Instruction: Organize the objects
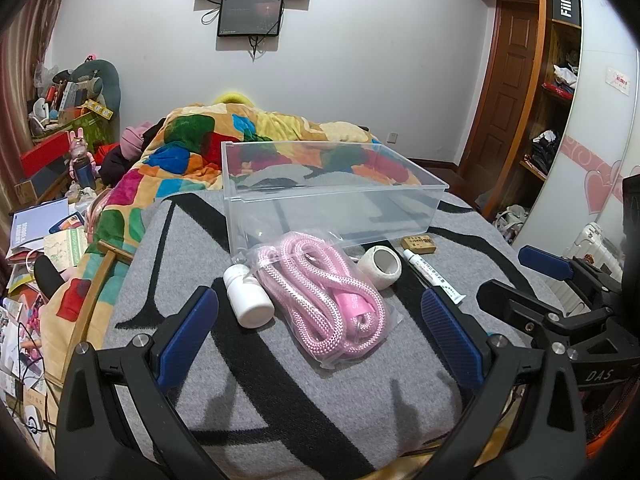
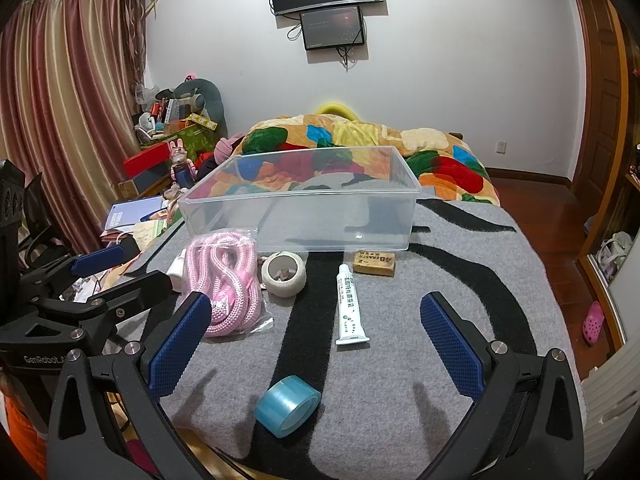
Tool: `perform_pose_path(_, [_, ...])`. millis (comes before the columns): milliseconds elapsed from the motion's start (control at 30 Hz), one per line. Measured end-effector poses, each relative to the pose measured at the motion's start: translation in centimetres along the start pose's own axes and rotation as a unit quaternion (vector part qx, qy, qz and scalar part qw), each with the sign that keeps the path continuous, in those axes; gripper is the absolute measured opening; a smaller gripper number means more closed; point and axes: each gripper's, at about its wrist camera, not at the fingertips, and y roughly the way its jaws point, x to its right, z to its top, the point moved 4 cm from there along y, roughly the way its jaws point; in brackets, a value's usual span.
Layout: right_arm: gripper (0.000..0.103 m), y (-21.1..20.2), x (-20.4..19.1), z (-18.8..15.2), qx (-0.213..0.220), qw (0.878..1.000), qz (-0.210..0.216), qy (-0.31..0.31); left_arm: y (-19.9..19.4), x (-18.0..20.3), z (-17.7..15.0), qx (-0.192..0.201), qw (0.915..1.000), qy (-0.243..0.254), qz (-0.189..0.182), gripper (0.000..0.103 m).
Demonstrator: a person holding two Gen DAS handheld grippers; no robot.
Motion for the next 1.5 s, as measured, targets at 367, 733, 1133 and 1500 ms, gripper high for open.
perform_pose_path(367, [0.103,0.0,0.0,0.0,0.0,1.0,0.0,0.0,0.0,-0.1,0.0,0.0,1.0,0.0,0.0,0.103])
perform_pose_path(733, [0.103,0.0,-0.1,-0.1,0.0,1.0,-0.001,0.002,0.0,-0.4,0.0,-0.007,0.9999,-0.011,-0.012,0.103])
perform_pose_path(1133, [0.085,-0.3,0.2,-2.4,-0.024,1.0,0.012,0.002,0.8,-4.2,0.1,-0.028,0.9982,-0.049,0.017,0.066])
perform_pose_path(1500, [0.048,1.1,-0.6,-5.0,-0.081,0.996,0.042,-0.006,3.9,-6.7,-1.6,-0.083,0.993,-0.078,0.031,0.05])
